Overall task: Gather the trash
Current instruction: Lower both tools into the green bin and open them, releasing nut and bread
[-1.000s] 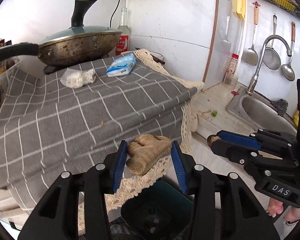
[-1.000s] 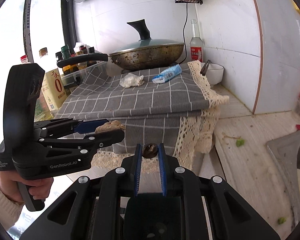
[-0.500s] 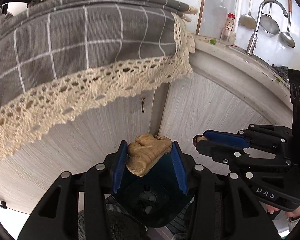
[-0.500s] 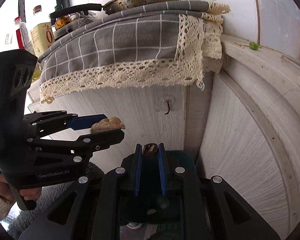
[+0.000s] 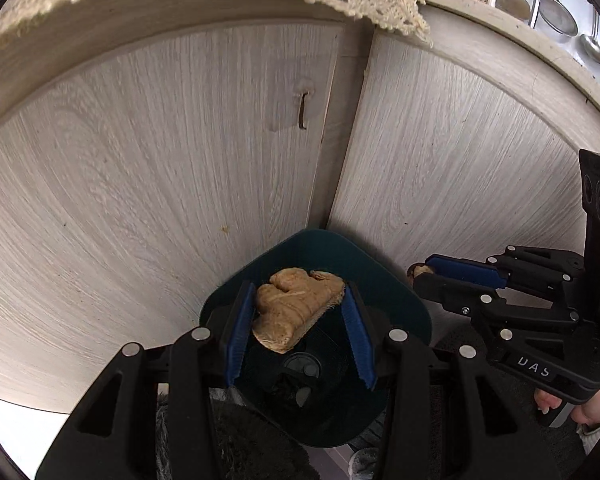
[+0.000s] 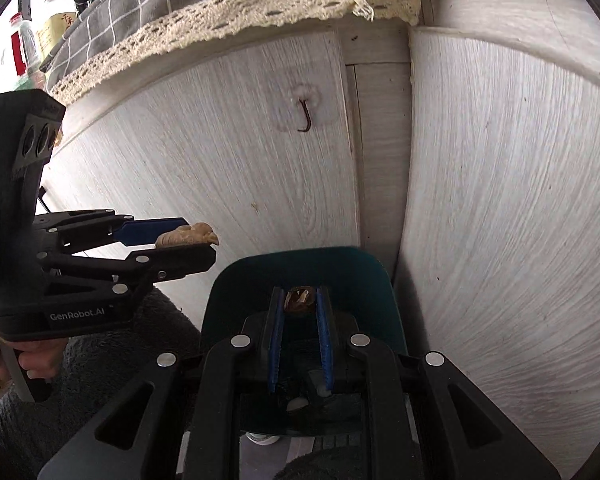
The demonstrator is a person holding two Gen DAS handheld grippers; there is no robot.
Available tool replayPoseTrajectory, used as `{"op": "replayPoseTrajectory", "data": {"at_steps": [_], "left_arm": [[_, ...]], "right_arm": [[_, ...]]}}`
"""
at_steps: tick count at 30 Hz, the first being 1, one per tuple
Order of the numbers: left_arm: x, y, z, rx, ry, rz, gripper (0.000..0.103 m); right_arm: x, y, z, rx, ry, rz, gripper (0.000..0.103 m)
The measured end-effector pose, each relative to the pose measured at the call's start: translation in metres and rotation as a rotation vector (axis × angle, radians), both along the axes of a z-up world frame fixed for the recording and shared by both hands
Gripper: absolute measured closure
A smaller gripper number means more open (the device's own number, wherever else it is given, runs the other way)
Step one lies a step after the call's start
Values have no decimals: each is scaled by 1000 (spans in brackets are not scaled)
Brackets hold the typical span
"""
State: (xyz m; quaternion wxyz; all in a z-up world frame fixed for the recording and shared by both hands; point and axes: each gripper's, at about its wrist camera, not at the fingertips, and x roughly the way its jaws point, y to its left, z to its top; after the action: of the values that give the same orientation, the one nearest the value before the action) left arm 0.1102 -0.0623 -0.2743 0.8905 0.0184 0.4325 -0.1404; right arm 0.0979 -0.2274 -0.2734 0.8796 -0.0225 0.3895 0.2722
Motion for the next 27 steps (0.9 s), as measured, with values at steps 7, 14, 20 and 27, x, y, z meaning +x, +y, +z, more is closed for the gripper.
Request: {"op": "replayPoseTrajectory", "data": {"at_steps": [7, 14, 20, 27], "left_arm": [[0, 5, -16, -11, 19, 4, 56], [2, 4, -28, 7, 54, 17, 56], [0, 2, -26, -7, 48, 8, 56], [3, -5, -28, -6, 54, -2, 56]], "right_arm": [[-7, 3, -5, 3, -9, 19, 87], [-14, 14, -17, -47, 12, 51, 87], [-15, 24, -20, -88, 16, 78, 87], [-6, 15, -20, -52, 30, 56, 87]]}}
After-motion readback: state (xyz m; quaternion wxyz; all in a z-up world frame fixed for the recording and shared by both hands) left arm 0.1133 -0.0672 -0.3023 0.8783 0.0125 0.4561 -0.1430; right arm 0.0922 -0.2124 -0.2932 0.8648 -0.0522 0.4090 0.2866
